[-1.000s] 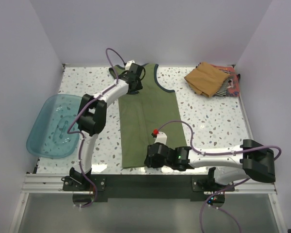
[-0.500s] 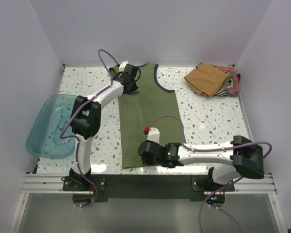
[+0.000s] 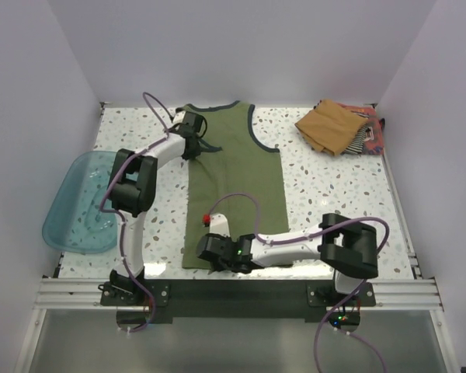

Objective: Fold and stack the tank tops
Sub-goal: Fold the tank top

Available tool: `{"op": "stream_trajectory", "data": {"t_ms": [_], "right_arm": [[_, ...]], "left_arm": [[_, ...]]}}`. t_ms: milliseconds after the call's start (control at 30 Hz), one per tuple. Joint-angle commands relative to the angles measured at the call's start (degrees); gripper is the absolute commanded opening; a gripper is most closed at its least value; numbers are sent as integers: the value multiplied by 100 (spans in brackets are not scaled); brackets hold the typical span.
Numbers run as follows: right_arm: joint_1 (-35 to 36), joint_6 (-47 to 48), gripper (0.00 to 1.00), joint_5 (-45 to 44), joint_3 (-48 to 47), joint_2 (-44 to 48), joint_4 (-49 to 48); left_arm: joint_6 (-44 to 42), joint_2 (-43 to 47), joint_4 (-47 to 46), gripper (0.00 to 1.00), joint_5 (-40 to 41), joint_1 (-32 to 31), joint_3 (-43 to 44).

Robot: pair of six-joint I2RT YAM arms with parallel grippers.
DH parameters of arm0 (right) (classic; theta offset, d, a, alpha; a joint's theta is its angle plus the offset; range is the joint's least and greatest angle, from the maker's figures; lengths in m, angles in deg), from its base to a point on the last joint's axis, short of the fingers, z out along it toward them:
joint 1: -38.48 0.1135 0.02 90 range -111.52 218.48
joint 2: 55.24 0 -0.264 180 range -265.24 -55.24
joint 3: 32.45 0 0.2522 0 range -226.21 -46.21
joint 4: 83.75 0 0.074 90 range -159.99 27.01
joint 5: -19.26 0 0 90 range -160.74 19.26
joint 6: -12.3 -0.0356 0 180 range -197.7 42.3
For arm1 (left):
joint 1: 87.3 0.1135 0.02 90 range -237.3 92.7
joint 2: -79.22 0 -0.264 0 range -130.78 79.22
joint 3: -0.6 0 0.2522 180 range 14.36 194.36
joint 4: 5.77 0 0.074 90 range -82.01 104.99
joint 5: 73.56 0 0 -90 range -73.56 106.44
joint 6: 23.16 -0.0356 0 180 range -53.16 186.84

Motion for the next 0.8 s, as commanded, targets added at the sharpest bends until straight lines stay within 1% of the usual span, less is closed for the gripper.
{"op": "stream_trajectory", "data": {"t_ms": [0,67,133,167,200,233,333,367,433,467,533,567,600,633,667,700,733,767], "right_arm": [[289,65,29,732,-349,-666,-665],[289,56,30,910,-647,-912,-982],[298,109,31,867,-1041,-1053,-861],[272,170,32,814,-1113,-1036,-773],[202,214,33,735,-1149,-984,-781],[166,249,35,691,-1175,-809,-781],[-18,311,40,533,-1106,-449,-711],[-71,311,41,489,-1062,-143,-624],[-308,346,41,497,-816,289,-588],[-413,346,41,515,-728,735,-553],[-878,390,43,585,-526,1124,-282],[-1089,425,43,646,-490,1465,-158],[-1552,504,44,655,-464,1591,-35],[-1809,713,46,682,-420,1705,192],[-2395,837,46,812,-437,1784,334],[-2714,952,46,901,-490,1785,474],[-3039,1266,47,1084,-499,1759,519],[-3695,1426,47,1365,-508,1715,528]], "left_arm": [[-117,-111,-103,17,123,184,107],[-214,-190,-33,18,80,281,230],[-319,-190,3,21,-52,387,388],[-442,-147,-6,25,-79,422,432],[-513,-129,-15,26,-166,448,537],[-592,-94,-23,28,-219,448,590],[-768,143,-102,39,-456,448,740],[-838,326,-216,45,-535,448,758],[-882,616,-304,54,-764,440,767],[-891,723,-383,57,-860,431,793],[-900,881,-367,62,-1037,378,854],[-935,1039,-305,63,-1054,300,924],[-953,1118,-261,64,-1020,238,934],[-961,1302,-235,65,-1011,177,925],[-953,1391,-174,65,-1010,28,855],[-909,1505,-129,65,-1002,-60,768],[-874,1750,-138,65,-1010,-279,636],[-856,1891,-181,65,-993,-412,322]]}}
